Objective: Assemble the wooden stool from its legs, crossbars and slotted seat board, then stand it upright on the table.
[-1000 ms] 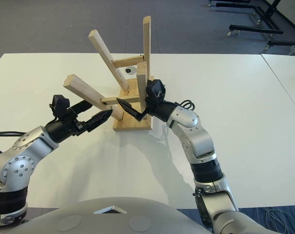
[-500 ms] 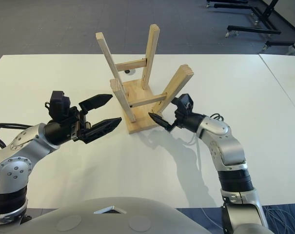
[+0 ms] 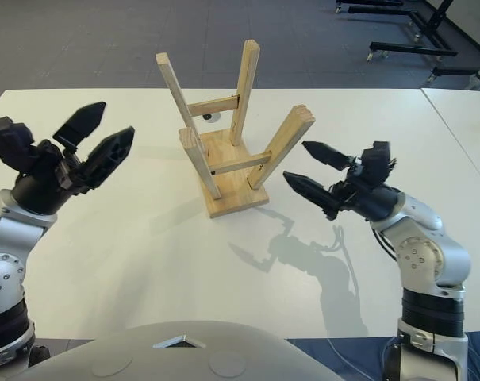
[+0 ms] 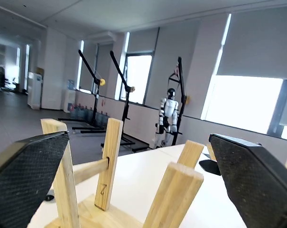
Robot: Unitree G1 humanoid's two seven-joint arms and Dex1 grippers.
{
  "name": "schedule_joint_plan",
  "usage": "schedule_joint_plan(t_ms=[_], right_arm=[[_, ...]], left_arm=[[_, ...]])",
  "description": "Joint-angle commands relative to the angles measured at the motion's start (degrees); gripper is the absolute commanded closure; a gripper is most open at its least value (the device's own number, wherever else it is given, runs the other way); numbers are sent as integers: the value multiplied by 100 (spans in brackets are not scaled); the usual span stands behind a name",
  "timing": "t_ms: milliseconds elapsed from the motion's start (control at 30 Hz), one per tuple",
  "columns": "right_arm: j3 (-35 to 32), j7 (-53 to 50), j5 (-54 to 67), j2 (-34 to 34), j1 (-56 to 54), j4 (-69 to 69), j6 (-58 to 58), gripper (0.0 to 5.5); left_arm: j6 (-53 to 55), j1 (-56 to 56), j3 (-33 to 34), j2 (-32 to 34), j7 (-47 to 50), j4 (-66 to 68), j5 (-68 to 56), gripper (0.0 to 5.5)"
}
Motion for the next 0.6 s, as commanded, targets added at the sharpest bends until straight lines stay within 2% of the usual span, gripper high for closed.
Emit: schedule_joint_plan(t_ms=[33,133,267,433,600], right_arm=[[-727,-651,1386,-109,-713,-81,378,12],[-916,-1523,2133,-67,-1405,-169,381,12],[-699,-2673,2386,3,-2049,-672,282,12],[-539,-4012,2246,414,-1326,-1931,40,12],[-476,-4761,2462,365,-946,-2532,-83,12]], left_arm=[[-175,-175,96,-197,1075,-759,-286,10],[-213,-390,29,-173,1881,-1176,-525,10],[-126,-677,-133,84,2691,-1475,-895,10],[8,-1129,-128,645,3450,-1312,-1323,10],[98,-1372,-301,1060,3934,-1402,-1656,10]])
